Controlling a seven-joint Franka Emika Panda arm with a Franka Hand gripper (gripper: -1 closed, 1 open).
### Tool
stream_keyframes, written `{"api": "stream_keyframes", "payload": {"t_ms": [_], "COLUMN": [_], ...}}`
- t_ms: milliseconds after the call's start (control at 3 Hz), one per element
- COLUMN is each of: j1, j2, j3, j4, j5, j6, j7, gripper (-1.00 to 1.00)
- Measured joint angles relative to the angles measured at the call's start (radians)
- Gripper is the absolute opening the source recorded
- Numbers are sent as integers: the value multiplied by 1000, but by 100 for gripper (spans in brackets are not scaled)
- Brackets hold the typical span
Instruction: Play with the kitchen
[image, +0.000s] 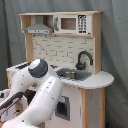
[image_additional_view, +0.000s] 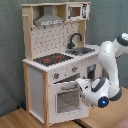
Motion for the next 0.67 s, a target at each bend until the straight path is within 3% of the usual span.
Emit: {"api": "stream_keyframes", "payload": {"t_ms": [333, 667], "j1": [-85, -169], "j2": [0, 0], "j3": [-1, -2], "j4": [-30, -83], "j5": [-49, -66], "j6": [10, 20], "j7": [-2, 15], "gripper": [100, 100]}}
